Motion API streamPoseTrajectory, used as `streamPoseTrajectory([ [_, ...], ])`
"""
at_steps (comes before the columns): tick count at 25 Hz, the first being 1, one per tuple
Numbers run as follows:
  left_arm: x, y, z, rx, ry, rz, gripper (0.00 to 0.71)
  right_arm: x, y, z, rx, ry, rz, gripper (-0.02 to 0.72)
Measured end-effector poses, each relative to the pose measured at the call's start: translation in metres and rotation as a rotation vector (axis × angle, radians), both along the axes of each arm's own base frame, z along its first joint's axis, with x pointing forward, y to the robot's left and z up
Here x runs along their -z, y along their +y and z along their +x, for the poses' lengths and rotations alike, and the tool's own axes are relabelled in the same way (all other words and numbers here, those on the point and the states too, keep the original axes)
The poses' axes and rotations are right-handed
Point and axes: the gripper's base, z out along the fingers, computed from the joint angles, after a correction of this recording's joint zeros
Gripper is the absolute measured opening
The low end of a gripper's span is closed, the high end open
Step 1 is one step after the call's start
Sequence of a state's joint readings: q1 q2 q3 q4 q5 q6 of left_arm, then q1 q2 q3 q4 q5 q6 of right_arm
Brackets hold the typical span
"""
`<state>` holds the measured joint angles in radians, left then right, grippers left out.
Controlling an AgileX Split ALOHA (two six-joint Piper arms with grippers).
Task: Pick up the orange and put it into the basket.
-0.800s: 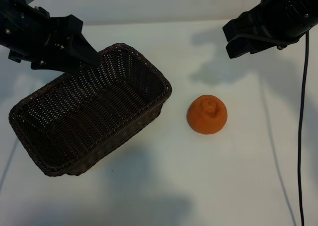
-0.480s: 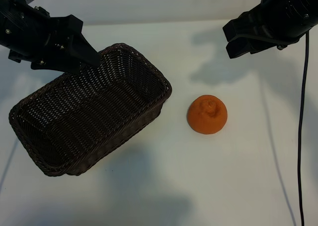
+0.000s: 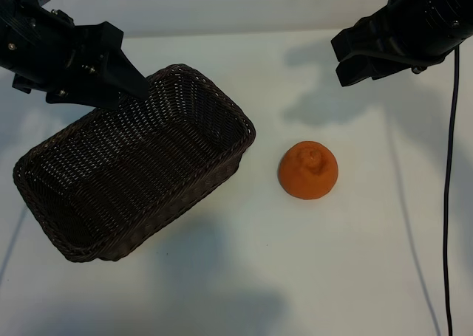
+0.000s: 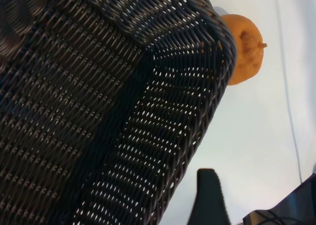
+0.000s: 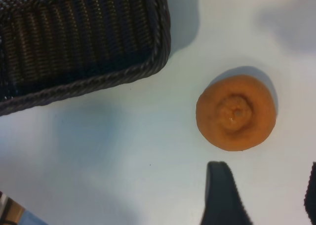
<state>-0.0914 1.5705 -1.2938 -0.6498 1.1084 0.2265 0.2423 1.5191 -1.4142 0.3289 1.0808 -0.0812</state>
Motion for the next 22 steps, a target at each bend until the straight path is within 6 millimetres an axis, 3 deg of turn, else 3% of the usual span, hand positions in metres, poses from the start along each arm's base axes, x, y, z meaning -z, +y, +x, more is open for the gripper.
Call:
streamPoseTrajectory([
  [17, -0.002, 0.002, 0.011, -0.072, -0.104, 0.005, 0.546, 0.000, 0.000, 0.000, 0.001, -0.004, 0.000, 0.410],
  [22, -0.001, 0.003, 0.005, -0.030, -0.068, 0.035, 0.546, 0.000, 0.000, 0.000, 0.000, -0.005, 0.000, 0.410],
])
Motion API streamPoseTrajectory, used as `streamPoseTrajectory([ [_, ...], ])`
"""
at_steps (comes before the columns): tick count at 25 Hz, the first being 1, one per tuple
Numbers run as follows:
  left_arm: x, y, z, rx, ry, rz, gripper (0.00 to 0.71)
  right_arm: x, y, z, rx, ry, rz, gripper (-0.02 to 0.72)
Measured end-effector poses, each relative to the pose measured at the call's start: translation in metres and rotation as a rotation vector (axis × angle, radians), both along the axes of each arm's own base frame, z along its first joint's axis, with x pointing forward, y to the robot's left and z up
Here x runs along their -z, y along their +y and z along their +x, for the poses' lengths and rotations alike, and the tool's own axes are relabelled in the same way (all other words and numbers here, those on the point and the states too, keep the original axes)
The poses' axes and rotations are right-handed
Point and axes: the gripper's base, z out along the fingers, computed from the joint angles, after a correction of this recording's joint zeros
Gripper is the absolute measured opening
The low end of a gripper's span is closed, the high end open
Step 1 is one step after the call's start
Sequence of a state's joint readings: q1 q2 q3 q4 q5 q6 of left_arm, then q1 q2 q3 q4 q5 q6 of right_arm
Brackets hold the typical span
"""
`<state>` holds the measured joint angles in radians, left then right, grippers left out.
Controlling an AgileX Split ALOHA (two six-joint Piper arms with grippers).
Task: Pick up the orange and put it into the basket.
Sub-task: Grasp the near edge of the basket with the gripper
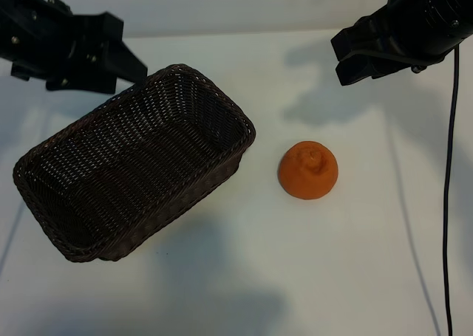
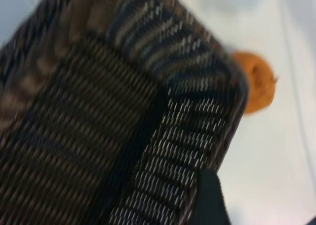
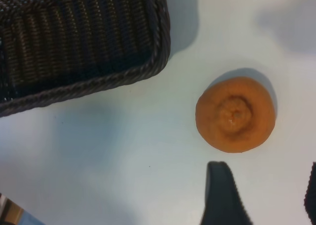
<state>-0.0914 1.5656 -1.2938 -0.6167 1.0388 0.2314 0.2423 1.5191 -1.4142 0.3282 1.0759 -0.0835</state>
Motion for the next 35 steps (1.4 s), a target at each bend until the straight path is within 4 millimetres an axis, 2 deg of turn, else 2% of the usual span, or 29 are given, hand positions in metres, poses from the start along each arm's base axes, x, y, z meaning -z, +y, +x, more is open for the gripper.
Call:
streamPoseTrajectory([
  [2, -0.004, 0.008, -0.008, 0.007, 0.027, 0.050, 0.546, 0.000, 0.000, 0.000, 0.000, 0.000, 0.000, 0.410],
  [5, -0.021, 0.028, -0.025, -0.048, 0.023, 0.133, 0.546, 0.000, 0.000, 0.000, 0.000, 0.000, 0.000, 0.410],
  [10, -0.060, 0.059, -0.064, -0.208, -0.078, 0.240, 0.546, 0.000, 0.000, 0.000, -0.001, -0.001, 0.000, 0.410],
  [13, -0.076, 0.070, -0.084, -0.320, -0.125, 0.302, 0.546, 0.000, 0.000, 0.000, 0.000, -0.003, 0.000, 0.410],
  [15, -0.080, 0.076, -0.092, -0.397, -0.128, 0.336, 0.546, 0.000, 0.000, 0.000, 0.000, -0.003, 0.000, 0.410],
  [18, -0.066, 0.079, -0.098, -0.459, -0.069, 0.362, 0.546, 0.000, 0.000, 0.001, 0.001, -0.007, 0.001, 0.410],
  [23, -0.011, 0.078, -0.106, -0.474, 0.119, 0.367, 0.546, -0.001, 0.000, 0.001, 0.004, -0.013, 0.003, 0.410],
  [26, 0.016, 0.077, -0.109, -0.499, 0.164, 0.357, 0.546, -0.001, 0.000, 0.001, 0.003, -0.013, 0.003, 0.410],
  [30, 0.037, 0.077, -0.111, -0.549, 0.172, 0.344, 0.546, -0.001, 0.000, 0.001, 0.003, -0.014, 0.002, 0.410],
  [35, 0.043, 0.078, -0.109, -0.598, 0.156, 0.328, 0.546, -0.001, 0.000, 0.001, 0.001, -0.015, 0.002, 0.410],
])
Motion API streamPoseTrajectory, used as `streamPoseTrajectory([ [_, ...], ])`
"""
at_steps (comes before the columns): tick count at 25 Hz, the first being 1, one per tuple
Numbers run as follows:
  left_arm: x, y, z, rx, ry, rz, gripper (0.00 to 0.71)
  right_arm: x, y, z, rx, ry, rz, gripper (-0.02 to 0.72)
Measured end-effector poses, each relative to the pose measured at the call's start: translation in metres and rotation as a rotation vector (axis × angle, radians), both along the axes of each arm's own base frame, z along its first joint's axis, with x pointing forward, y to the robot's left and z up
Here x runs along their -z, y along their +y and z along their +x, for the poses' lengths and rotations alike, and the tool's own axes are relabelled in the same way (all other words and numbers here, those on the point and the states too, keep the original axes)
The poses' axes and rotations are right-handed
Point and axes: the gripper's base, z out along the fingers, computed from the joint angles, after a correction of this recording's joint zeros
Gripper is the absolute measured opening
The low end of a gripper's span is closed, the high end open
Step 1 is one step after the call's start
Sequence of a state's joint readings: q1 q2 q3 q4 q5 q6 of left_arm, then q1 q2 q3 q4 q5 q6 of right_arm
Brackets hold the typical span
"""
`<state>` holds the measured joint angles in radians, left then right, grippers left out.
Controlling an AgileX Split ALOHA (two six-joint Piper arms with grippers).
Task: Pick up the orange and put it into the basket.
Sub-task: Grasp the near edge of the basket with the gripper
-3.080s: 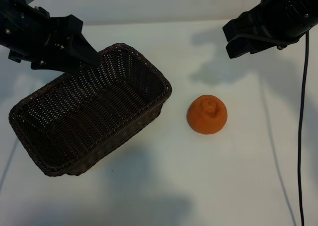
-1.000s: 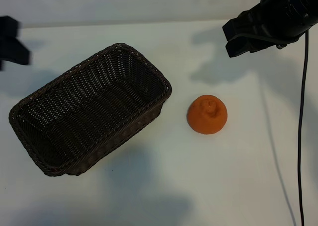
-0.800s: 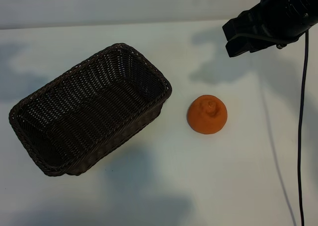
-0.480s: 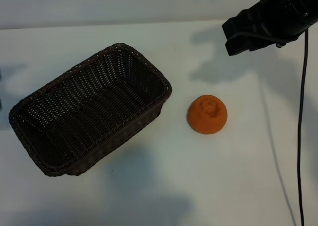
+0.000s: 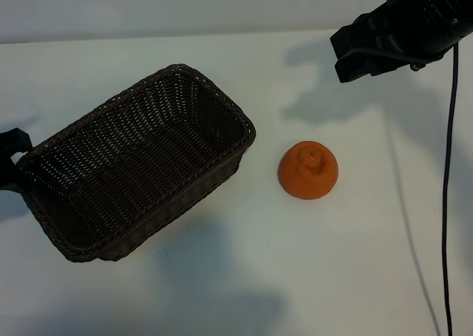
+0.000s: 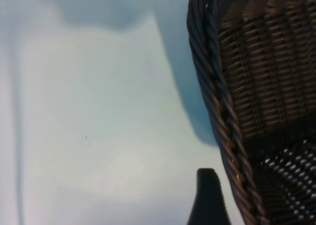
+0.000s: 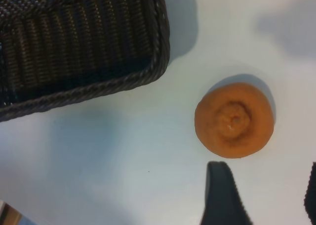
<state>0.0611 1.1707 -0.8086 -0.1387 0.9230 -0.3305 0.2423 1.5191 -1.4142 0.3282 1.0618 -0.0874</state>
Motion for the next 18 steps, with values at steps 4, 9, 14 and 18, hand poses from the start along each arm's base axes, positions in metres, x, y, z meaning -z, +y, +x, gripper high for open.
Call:
streamPoseTrajectory([
  [4, 0.000, 0.001, 0.002, -0.031, -0.020, 0.005, 0.546, 0.000, 0.000, 0.000, 0.000, 0.000, 0.000, 0.410],
  [9, 0.009, 0.003, 0.011, -0.055, -0.007, 0.007, 0.546, 0.000, 0.000, 0.000, 0.000, -0.001, 0.001, 0.410],
  [14, 0.035, 0.004, 0.029, -0.062, 0.082, 0.004, 0.546, 0.000, 0.000, 0.000, 0.000, -0.001, 0.001, 0.410],
  [18, 0.051, 0.004, 0.040, -0.073, 0.113, -0.006, 0.546, 0.000, 0.000, 0.000, 0.000, -0.001, 0.001, 0.410],
])
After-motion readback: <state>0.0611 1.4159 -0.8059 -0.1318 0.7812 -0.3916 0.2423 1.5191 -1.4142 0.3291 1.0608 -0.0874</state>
